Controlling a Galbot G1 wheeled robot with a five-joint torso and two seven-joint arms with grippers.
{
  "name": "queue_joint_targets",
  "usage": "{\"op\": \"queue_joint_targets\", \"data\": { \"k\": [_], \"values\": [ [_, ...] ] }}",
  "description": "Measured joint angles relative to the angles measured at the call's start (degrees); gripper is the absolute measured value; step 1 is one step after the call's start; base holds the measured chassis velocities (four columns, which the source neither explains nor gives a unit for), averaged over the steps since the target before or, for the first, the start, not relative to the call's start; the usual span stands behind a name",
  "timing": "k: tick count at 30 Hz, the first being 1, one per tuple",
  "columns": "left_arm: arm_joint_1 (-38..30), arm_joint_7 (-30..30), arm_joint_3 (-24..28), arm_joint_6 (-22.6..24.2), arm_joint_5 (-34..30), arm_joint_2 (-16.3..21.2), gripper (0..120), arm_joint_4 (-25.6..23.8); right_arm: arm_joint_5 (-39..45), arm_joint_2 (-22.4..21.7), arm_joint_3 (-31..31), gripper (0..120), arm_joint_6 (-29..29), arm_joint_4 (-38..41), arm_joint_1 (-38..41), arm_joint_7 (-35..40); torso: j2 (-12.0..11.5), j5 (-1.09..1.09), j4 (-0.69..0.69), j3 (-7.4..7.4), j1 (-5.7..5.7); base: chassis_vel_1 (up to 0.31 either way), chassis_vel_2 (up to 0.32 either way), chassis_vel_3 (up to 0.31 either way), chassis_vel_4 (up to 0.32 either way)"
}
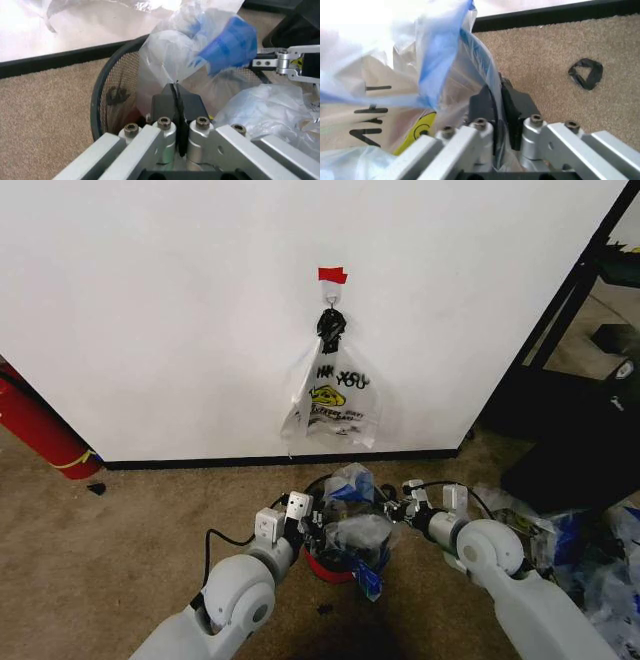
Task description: Pick up the garbage bag from the wall and place it over the trash bin.
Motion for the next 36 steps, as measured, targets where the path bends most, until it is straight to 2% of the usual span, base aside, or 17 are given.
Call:
{"op": "queue_joint_targets", "data": {
  "k": [2,13,16,17,21,25,30,33,36],
  "values": [
    [0.76,0.02,-0.17,-0.57,0.46,-0.12,0,-0.19,0.00,0.49,0.28,0,1.28,0.73,-1.15,1.06,0.00,0.01,0.00,0.00,0.00,0.000,0.000,0.000,0.000],
    [2.66,0.10,-0.66,-2.17,2.05,-0.41,0,-0.43,-1.80,1.14,1.74,0,3.02,2.57,-6.23,0.89,0.00,-0.02,-0.02,-0.01,0.00,0.000,0.000,0.000,0.000],
    [3.91,0.27,-1.06,-3.13,2.82,-0.48,0,-2.10,-1.99,1.33,2.19,0,8.87,4.50,-9.28,-0.45,0.00,0.02,0.00,0.01,0.00,0.000,0.000,0.000,0.000],
    [3.91,0.27,-1.06,-3.13,2.82,-0.48,0,-2.10,-1.99,1.33,2.19,0,8.87,4.50,-9.28,-0.45,0.00,0.02,0.00,0.01,0.00,0.000,0.000,0.000,0.000],
    [6.65,1.75,-2.42,-6.55,7.00,-0.77,0,-4.35,-1.08,2.77,3.32,0,18.05,7.72,-11.97,-0.19,-0.01,-0.02,0.00,0.00,0.00,0.000,0.000,0.000,0.000],
    [8.09,2.38,-3.27,-8.28,9.53,-1.02,0,-5.50,-0.73,3.49,3.82,0,21.08,9.24,-13.35,0.58,-0.01,0.01,0.01,0.00,0.00,0.000,0.000,0.000,0.000],
    [11.60,3.52,-6.00,-12.48,16.06,-2.18,0,-8.18,-3.08,4.42,6.18,0,26.88,13.38,-18.60,-0.80,-0.01,0.00,0.00,0.00,0.00,0.000,0.000,0.000,0.000],
    [11.94,2.92,-6.66,-12.90,16.87,-2.81,0,-8.03,-3.12,4.47,6.75,0,27.76,14.82,-20.11,-1.38,-0.01,0.00,0.00,0.00,0.00,0.000,0.000,0.000,0.000],
    [11.52,1.61,-7.75,-13.34,17.13,-3.74,0,-5.26,-2.53,4.08,7.00,0,26.85,17.34,-21.73,-2.19,-0.01,0.00,0.00,0.00,0.00,0.000,0.000,0.000,0.000]
  ]
}}
